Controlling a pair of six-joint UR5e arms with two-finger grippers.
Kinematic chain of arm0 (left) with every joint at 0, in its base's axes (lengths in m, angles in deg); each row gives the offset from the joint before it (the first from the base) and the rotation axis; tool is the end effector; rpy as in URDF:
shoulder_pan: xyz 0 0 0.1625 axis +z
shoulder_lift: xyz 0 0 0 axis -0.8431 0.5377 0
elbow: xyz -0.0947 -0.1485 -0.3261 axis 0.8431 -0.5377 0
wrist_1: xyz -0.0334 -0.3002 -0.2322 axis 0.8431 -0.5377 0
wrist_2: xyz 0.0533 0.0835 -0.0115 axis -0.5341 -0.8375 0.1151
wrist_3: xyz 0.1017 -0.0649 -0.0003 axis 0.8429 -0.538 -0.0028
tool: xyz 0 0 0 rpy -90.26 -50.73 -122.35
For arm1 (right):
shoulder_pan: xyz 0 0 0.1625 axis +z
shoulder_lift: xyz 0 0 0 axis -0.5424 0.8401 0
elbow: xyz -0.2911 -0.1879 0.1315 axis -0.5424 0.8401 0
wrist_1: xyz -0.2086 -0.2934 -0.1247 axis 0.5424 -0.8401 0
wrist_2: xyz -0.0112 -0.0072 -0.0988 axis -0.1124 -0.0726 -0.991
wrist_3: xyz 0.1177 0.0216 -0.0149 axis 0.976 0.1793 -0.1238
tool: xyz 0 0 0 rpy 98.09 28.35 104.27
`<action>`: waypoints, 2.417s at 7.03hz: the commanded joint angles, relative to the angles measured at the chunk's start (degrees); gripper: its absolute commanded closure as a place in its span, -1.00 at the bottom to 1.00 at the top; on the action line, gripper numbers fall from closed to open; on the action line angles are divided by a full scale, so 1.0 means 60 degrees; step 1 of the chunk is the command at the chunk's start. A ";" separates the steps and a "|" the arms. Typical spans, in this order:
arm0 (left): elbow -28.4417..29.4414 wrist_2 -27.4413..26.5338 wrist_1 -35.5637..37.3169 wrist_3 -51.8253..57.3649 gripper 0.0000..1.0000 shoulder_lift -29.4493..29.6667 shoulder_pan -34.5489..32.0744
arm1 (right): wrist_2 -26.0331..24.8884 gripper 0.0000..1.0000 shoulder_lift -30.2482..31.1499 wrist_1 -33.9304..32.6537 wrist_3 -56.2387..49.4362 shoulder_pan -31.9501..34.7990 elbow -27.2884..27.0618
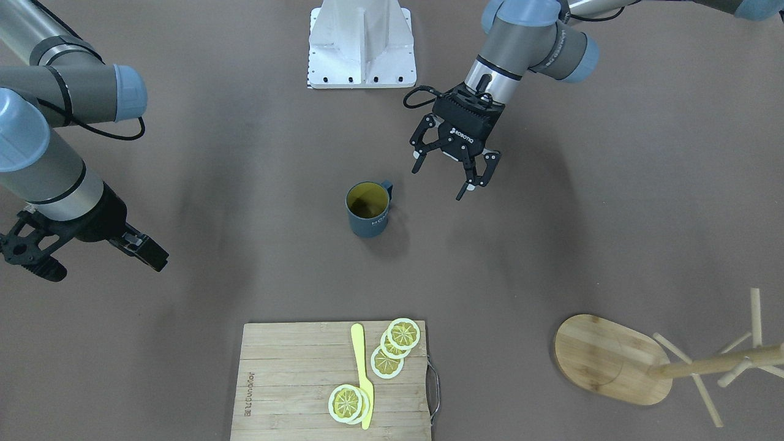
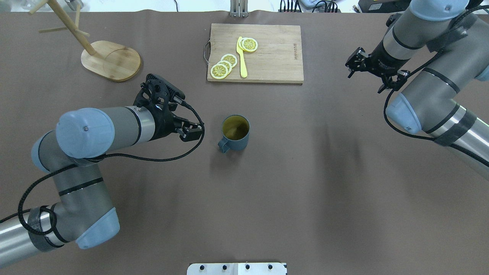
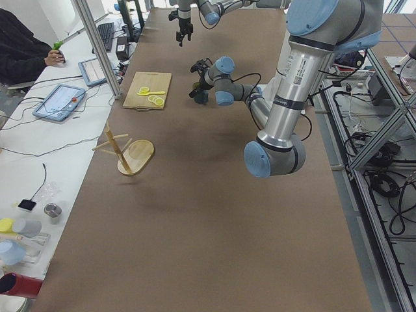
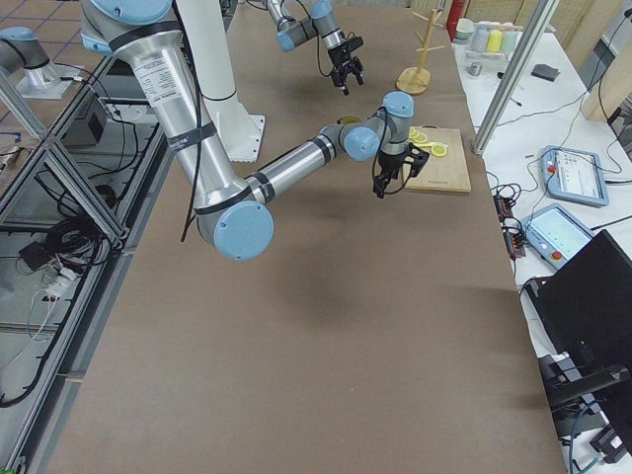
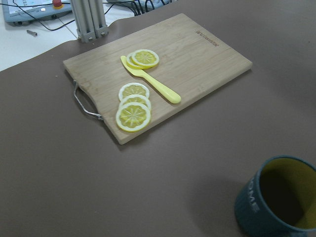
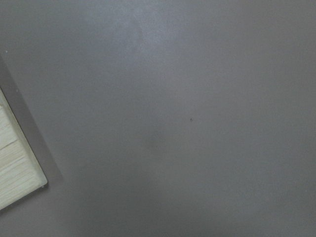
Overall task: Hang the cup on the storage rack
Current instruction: 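Raise the right gripper away while the left gripper approaches the mug, then grasp the teal mug by its handle with the left gripper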
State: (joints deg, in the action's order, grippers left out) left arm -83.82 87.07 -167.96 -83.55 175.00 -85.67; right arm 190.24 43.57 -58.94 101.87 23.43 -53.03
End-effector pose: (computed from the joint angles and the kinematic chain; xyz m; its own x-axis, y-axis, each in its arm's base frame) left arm 0.4375 -0.3931 0.2207 0.5636 0.5947 -0.5734 0.1167 0.6298 0.7679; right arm -0.2809 -0.5442 0.3500 0.5817 0.5094 0.6341 -0.4131 0.8566 -0.3092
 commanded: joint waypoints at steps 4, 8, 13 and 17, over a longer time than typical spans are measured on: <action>0.1914 -0.1915 -0.1900 -0.0518 -0.95 0.0234 0.1872 | 0.0121 -1.00 -0.0076 0.0070 -0.0456 0.0303 0.0140; 0.2296 -0.1915 -0.1889 -0.0518 -0.94 0.0993 0.1960 | 0.0106 -1.00 -0.0149 0.0070 -0.0455 0.0303 0.0140; 0.2753 -0.1915 -0.1962 -0.0489 -0.41 0.1289 0.1771 | 0.0106 -1.00 -0.0252 0.0055 -0.0412 0.0288 0.0155; 0.2767 -0.1915 -0.1948 -0.0533 0.18 0.1274 0.1506 | 0.0106 -1.00 -0.0281 0.0055 -0.0353 0.0274 0.0155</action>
State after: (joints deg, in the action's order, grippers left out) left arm -67.23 75.64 -179.68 -86.56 182.65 -76.45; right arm 190.88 41.96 -58.61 99.66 25.13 -52.11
